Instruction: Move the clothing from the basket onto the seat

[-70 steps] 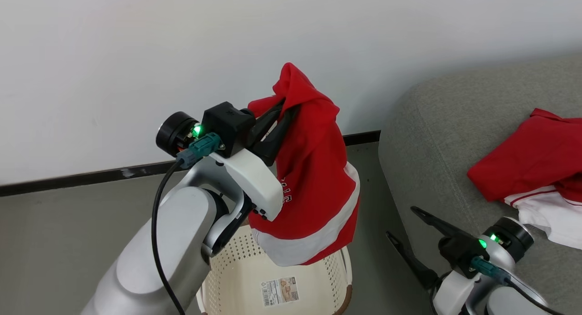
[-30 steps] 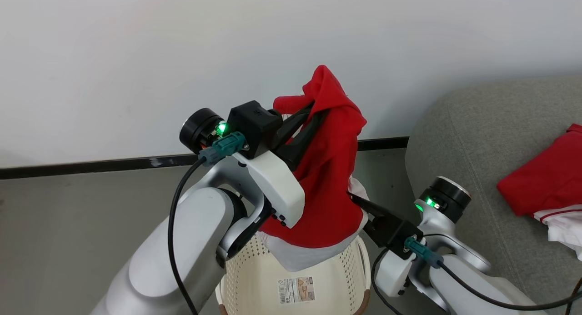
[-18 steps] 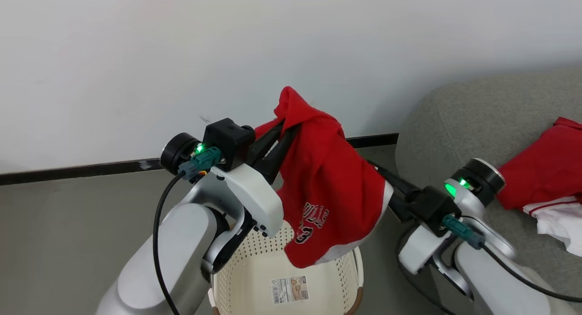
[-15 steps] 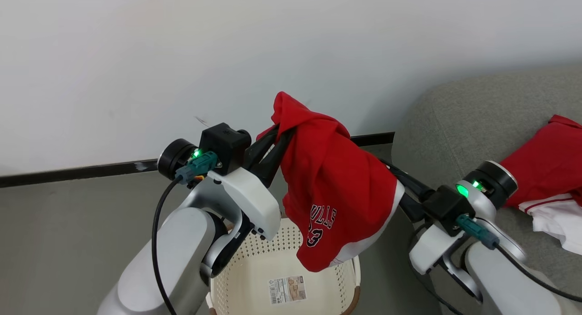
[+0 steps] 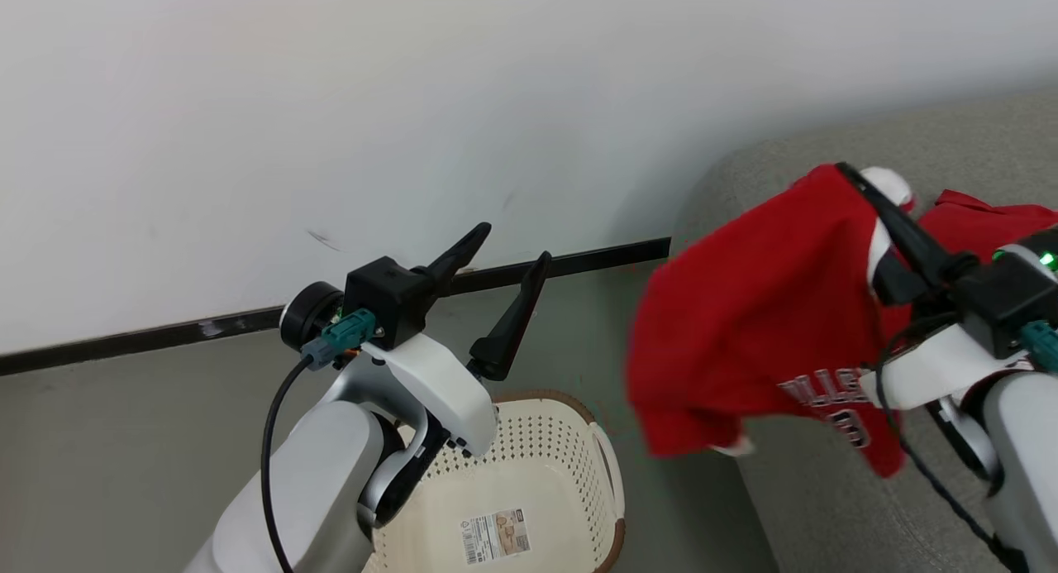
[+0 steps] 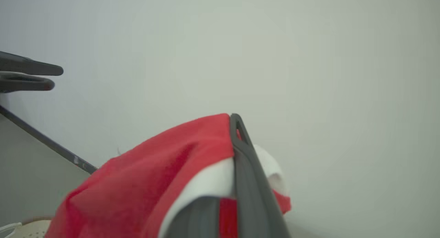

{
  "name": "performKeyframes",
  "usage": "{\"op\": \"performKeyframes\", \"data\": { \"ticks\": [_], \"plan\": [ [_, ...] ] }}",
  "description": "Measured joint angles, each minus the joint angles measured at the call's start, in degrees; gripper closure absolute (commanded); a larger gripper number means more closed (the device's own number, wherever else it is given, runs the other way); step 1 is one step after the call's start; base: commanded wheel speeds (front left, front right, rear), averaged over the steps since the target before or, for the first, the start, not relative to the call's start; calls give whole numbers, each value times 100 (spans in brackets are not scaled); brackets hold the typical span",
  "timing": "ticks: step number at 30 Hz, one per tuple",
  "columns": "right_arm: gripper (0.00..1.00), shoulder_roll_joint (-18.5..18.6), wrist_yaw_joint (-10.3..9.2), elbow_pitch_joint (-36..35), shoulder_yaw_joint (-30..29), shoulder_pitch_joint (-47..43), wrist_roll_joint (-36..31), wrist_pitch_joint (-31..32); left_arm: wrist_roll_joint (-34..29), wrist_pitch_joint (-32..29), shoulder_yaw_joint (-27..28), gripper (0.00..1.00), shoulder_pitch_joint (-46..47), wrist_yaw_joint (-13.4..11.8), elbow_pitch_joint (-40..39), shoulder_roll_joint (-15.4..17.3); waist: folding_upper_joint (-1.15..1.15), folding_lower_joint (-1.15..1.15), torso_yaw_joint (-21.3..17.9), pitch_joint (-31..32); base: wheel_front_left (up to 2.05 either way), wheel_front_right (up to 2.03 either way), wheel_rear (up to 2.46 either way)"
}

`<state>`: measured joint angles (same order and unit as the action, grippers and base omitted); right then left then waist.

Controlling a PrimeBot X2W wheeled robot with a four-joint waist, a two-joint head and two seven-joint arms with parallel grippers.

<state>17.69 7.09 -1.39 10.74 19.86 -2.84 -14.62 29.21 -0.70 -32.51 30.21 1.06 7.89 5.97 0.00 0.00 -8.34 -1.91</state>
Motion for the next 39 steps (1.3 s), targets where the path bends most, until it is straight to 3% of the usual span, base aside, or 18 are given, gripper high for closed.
{"op": "performKeyframes", "data": {
  "ticks": [6,19,33,39],
  "plan": [
    [100,179,0,-368,-565,-174,-19,-1,1,216,-118,0,-95,210,47,8,0,0,-214,48,0,0,0],
    [100,348,0,-556,-1516,-1149,-60,-1,-4,459,-578,0,-309,394,60,-51,0,0,-720,159,0,0,0],
    [100,310,-1,-590,-1471,-1590,220,-1,52,643,-827,0,-642,441,51,-152,0,0,-1218,199,0,0,0],
    [100,389,-1,-264,-1033,-1609,396,0,43,736,-833,0,-733,438,27,-157,0,0,-1410,172,0,0,0]
  ]
}}
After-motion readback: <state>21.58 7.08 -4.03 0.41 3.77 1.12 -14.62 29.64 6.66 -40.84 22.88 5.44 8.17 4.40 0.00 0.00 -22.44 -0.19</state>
